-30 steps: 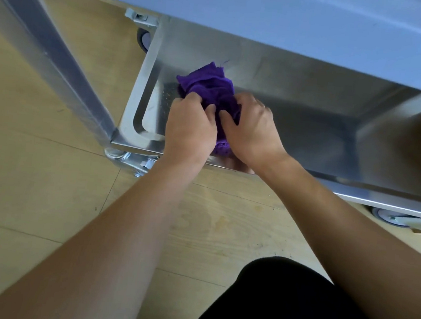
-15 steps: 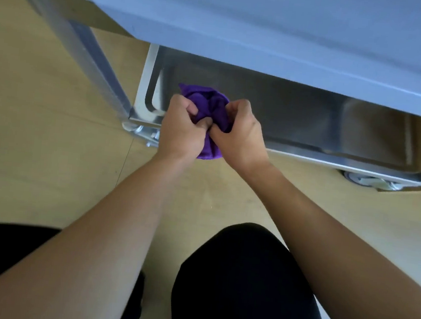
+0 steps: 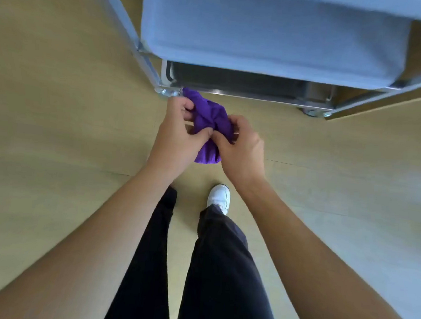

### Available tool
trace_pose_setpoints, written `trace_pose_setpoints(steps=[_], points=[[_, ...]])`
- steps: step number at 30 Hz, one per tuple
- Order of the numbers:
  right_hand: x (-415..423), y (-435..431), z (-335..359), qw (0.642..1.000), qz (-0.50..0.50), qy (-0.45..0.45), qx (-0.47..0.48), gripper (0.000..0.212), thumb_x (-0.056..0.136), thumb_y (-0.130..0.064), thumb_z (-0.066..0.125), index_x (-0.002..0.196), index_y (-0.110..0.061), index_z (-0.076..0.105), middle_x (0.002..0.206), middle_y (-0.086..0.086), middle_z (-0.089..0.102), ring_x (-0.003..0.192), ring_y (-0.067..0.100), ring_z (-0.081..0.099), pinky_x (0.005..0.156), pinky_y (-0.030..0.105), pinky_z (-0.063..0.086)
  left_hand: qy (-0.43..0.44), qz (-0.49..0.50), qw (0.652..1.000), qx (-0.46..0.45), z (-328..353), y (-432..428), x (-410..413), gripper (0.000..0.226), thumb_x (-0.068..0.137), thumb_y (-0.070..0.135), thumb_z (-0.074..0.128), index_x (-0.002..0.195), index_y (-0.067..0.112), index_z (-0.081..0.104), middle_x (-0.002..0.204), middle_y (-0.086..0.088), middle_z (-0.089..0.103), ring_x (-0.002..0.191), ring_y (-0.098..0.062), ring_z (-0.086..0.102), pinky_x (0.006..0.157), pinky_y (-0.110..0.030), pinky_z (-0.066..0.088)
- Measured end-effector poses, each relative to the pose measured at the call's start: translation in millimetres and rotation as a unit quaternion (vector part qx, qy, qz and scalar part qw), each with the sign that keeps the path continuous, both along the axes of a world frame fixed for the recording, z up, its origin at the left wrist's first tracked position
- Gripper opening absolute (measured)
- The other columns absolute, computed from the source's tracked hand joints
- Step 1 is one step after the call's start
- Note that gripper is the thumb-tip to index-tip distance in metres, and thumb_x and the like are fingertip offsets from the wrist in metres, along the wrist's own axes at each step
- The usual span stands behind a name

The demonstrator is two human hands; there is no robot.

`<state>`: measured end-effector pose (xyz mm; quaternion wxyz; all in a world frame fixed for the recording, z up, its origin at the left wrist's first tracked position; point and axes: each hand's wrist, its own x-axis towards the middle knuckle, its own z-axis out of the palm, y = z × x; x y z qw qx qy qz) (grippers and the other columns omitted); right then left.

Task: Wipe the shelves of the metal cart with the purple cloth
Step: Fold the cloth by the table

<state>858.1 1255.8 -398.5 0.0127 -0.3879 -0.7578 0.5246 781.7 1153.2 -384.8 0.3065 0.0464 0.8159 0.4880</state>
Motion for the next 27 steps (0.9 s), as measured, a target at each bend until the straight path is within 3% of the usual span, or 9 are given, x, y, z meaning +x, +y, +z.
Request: trace_pose_setpoints(steps=[3, 5, 8, 11, 13, 16, 19, 23, 27], points=[[15, 4, 83, 0.999, -0.028, 0.024, -0.009, 0.019, 0.089, -0.013, 0.065, 0.108, -0.018, 0.062, 0.089, -0.019, 0.063, 0.080, -0.010, 0.059, 0.067, 0.008, 0.047, 0.002, -0.020, 1.000, 0.021, 83, 1, 8, 0.023, 0.094, 0.017, 0.051, 0.115, 0.026, 0.049, 0.107, 0.005, 0.060, 0.092, -0.008, 0.062, 0.084, -0.031, 0.053], [23, 8, 131, 0.998, -0.050, 0.036, -0.009, 0.019, 0.090, -0.011, 0.063, 0.107, -0.018, 0.061, 0.087, -0.023, 0.060, 0.075, -0.017, 0.056, 0.063, 0.003, 0.042, 0.013, -0.057, 0.997, 0.046, 127, 3, 9, 0.026, 0.095, 0.013, 0.047, 0.116, 0.027, 0.053, 0.109, 0.005, 0.061, 0.097, -0.013, 0.062, 0.088, -0.035, 0.053], [32, 16, 190, 0.995, -0.077, 0.056, 0.014, 0.018, 0.091, -0.009, 0.061, 0.107, -0.015, 0.060, 0.088, -0.017, 0.063, 0.075, -0.010, 0.058, 0.065, 0.007, 0.043, 0.011, -0.087, 0.990, 0.111, 181, 11, 13, 0.026, 0.090, 0.012, 0.058, 0.114, 0.022, 0.053, 0.111, -0.002, 0.062, 0.101, -0.019, 0.063, 0.085, -0.044, 0.056], [41, 22, 242, 0.988, -0.118, 0.091, 0.029, 0.021, 0.088, -0.007, 0.059, 0.108, -0.011, 0.061, 0.091, -0.010, 0.067, 0.082, 0.003, 0.062, 0.072, 0.021, 0.052, -0.027, -0.076, 0.984, 0.160, 220, 26, 16, 0.037, 0.083, 0.016, 0.071, 0.109, 0.013, 0.045, 0.109, -0.009, 0.063, 0.098, -0.016, 0.065, 0.084, -0.045, 0.057], [49, 24, 269, 0.982, -0.145, 0.117, 0.027, 0.022, 0.088, -0.004, 0.057, 0.109, -0.010, 0.061, 0.094, -0.005, 0.068, 0.087, 0.012, 0.064, 0.077, 0.031, 0.056, -0.065, -0.088, 0.981, 0.158, 240, 35, 18, 0.046, 0.077, 0.031, 0.078, 0.107, 0.012, 0.048, 0.103, -0.002, 0.065, 0.095, -0.012, 0.067, 0.088, -0.042, 0.055], [59, 17, 297, 0.975, -0.170, 0.142, 0.020, 0.022, 0.090, -0.007, 0.057, 0.111, -0.012, 0.060, 0.097, -0.002, 0.069, 0.089, 0.018, 0.067, 0.077, 0.036, 0.058, -0.115, -0.198, 0.959, 0.169, 267, 42, 25, 0.046, 0.079, 0.048, 0.070, 0.101, 0.009, 0.061, 0.096, -0.003, 0.072, 0.092, -0.019, 0.070, 0.089, -0.041, 0.054], [75, 12, 318, 0.965, -0.212, 0.151, 0.039, 0.022, 0.091, -0.009, 0.057, 0.112, -0.015, 0.059, 0.097, -0.005, 0.069, 0.089, 0.018, 0.068, 0.076, 0.037, 0.059, -0.129, -0.246, 0.942, 0.189, 290, 48, 35, 0.038, 0.089, 0.039, 0.064, 0.101, 0.003, 0.067, 0.098, -0.014, 0.073, 0.095, -0.028, 0.069, 0.090, -0.045, 0.055], [102, 19, 342, 0.950, -0.256, 0.155, 0.086, 0.025, 0.091, -0.009, 0.057, 0.115, -0.016, 0.058, 0.100, -0.007, 0.069, 0.089, 0.014, 0.068, 0.077, 0.039, 0.059, -0.137, -0.286, 0.928, 0.194, 315, 66, 48, 0.025, 0.090, 0.033, 0.064, 0.098, 0.009, 0.069, 0.096, -0.009, 0.074, 0.093, -0.021, 0.071, 0.081, -0.034, 0.057], [135, 43, 357, 0.929, -0.302, 0.160, 0.141, 0.025, 0.092, -0.007, 0.057, 0.115, -0.016, 0.058, 0.100, -0.011, 0.066, 0.089, 0.005, 0.065, 0.077, 0.030, 0.058, -0.121, -0.294, 0.930, 0.183, 330, 98, 65, 0.024, 0.088, 0.025, 0.068, 0.103, 0.007, 0.067, 0.097, -0.008, 0.074, 0.090, -0.021, 0.071, 0.082, -0.038, 0.058]])
